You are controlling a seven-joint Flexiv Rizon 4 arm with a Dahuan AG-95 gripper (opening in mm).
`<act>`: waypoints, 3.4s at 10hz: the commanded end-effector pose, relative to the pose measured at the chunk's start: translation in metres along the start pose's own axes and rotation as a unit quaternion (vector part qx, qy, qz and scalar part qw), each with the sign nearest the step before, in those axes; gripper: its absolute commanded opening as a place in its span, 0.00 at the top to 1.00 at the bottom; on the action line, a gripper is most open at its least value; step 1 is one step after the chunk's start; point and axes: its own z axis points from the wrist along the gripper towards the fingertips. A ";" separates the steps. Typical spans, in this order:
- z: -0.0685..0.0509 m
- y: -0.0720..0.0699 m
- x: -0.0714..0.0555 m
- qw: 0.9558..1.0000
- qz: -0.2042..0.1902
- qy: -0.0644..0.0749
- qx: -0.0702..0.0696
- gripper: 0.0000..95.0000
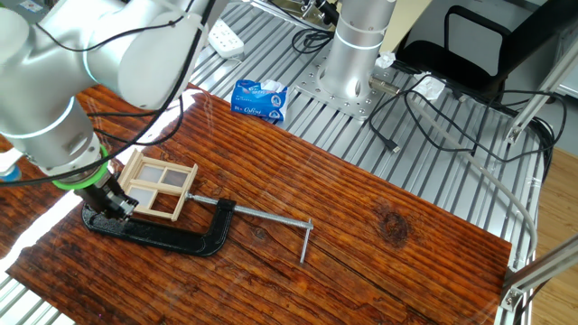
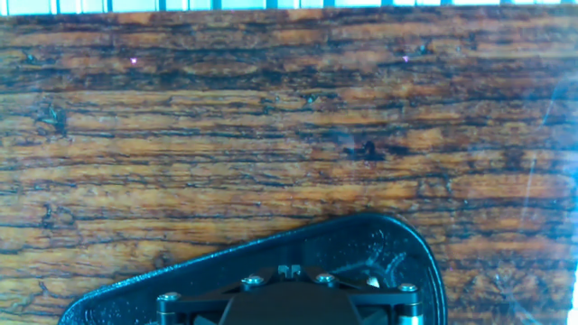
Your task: Close a sliding window
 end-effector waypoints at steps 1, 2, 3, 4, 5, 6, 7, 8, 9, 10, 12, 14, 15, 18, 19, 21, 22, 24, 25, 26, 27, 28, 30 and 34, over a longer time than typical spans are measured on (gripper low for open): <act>0.000 -0.002 -0.007 1.000 0.006 0.002 0.001 1.00; 0.000 -0.002 -0.007 1.000 0.006 0.000 0.002 1.00; 0.000 -0.002 -0.007 1.000 0.003 -0.004 0.004 1.00; 0.000 -0.002 -0.007 1.000 -0.003 -0.008 0.004 1.00; 0.000 -0.002 -0.007 1.000 -0.011 -0.011 0.003 1.00; 0.000 -0.002 -0.007 1.000 -0.019 -0.016 0.004 1.00; 0.000 -0.002 -0.007 0.999 -0.027 -0.018 0.003 1.00; 0.000 -0.002 -0.007 0.999 -0.037 -0.023 0.003 1.00; 0.000 -0.002 -0.007 0.999 -0.043 -0.024 0.002 1.00; 0.000 -0.002 -0.007 0.998 -0.048 -0.028 0.001 1.00; 0.000 -0.002 -0.007 0.998 -0.055 -0.031 0.002 1.00; 0.000 -0.002 -0.007 0.998 -0.062 -0.027 0.008 1.00; 0.000 -0.002 -0.007 0.997 -0.070 -0.029 0.009 1.00; 0.000 -0.002 -0.007 0.996 -0.078 -0.035 0.001 1.00; 0.000 -0.002 -0.007 0.996 -0.082 -0.039 -0.006 1.00; 0.000 -0.002 -0.007 0.995 -0.088 -0.046 -0.016 1.00; 0.000 -0.002 -0.007 0.994 -0.093 -0.050 -0.019 1.00; 0.000 -0.002 -0.007 0.993 -0.094 -0.057 -0.029 1.00; 0.000 -0.002 -0.007 0.993 -0.096 -0.061 -0.029 1.00; 0.000 -0.002 -0.007 0.993 -0.094 -0.064 -0.027 1.00; 0.000 -0.002 -0.007 0.993 -0.098 -0.062 -0.026 1.00; 0.000 -0.002 -0.007 0.993 -0.094 -0.061 -0.028 1.00; 0.000 -0.002 -0.007 0.994 -0.088 -0.052 -0.029 1.00; -0.003 0.001 -0.005 0.995 -0.085 -0.037 -0.022 1.00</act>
